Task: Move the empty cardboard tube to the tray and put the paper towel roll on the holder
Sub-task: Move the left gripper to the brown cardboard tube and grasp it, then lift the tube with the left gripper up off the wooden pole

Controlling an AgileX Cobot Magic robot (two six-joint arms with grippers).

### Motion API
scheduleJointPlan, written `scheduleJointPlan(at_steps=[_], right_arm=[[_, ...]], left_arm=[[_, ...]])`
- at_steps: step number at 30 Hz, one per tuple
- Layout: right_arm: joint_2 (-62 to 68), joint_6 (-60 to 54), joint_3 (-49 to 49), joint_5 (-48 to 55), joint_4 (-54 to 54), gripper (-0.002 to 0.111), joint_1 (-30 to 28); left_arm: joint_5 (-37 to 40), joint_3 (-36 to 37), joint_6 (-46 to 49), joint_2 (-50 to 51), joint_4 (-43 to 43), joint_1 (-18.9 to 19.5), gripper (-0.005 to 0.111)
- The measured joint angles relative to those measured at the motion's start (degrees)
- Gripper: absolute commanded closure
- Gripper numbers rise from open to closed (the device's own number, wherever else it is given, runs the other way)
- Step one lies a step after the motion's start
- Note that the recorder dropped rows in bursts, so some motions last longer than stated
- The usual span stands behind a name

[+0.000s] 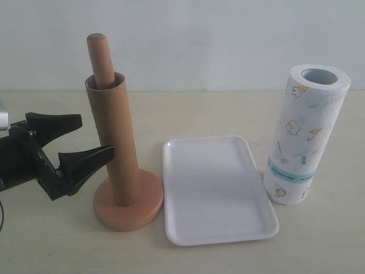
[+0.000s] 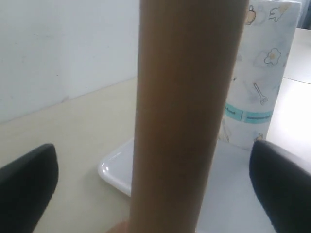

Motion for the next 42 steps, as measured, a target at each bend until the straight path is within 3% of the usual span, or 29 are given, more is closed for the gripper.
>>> scheduleJointPlan(at_steps=[11,14,20,26,27,33,42], right_arm=[[0.0,0.0,0.0,0.0,0.0,0.107,0.0],[0.0,0.0,0.0,0.0,0.0,0.107,0.0],[0.0,0.0,0.0,0.0,0.0,0.107,0.0],[0.0,0.0,0.0,0.0,0.0,0.107,0.0],[0.0,0.0,0.0,0.0,0.0,0.107,0.0],[0.0,0.0,0.0,0.0,0.0,0.107,0.0],[0.0,0.0,0.0,0.0,0.0,0.107,0.0]], left_arm=[[0.0,-6.0,-0.4,5.3,-0.9,-5.7,0.007],[0.0,-7.1,-0.5,7.1,-1.4,-6.2,0.014],[0.0,-8.1,-0.6,9.9,-1.7,-6.5,0.049],[0.0,-8.3,-0.6,10.1,-2.1,-6.5,0.100],[0.0,-8.3,-0.6,10.1,-2.1,-6.5,0.102],[0.0,-8.3,-0.6,7.4,-2.5,-6.5,0.103],[0.2,-9.1,-6.8,-6.2,-2.9,-6.5,0.103]])
